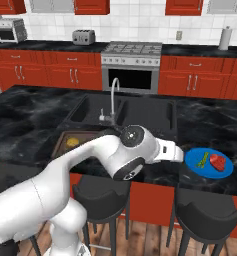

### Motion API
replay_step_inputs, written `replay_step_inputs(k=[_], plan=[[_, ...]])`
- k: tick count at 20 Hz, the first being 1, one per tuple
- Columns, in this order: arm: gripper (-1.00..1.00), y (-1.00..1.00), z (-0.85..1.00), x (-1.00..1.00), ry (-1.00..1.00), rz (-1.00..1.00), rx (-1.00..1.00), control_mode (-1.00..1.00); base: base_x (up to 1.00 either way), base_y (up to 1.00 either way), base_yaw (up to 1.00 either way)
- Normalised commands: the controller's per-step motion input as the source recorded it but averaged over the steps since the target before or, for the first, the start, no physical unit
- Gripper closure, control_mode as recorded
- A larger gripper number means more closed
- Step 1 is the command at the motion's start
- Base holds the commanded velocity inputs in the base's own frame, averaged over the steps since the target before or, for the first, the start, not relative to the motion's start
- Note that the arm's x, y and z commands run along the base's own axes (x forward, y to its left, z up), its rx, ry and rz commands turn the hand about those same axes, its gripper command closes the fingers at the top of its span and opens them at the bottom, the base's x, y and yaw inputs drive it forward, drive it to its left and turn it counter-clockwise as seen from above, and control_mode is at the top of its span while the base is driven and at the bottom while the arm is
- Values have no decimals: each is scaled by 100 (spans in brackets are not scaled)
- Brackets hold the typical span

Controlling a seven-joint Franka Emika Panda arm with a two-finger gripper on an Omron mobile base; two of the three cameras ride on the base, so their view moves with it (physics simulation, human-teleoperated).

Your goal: Create a steak meal by picking up the steak and asparagus from the tray and placing them on the plate. Leave the hamburger on the tray.

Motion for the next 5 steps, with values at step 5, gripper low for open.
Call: replay_step_inputs(k=[5], plan=[[-100,58,100,-94,-16,13,-11,-100,0,0,0]])
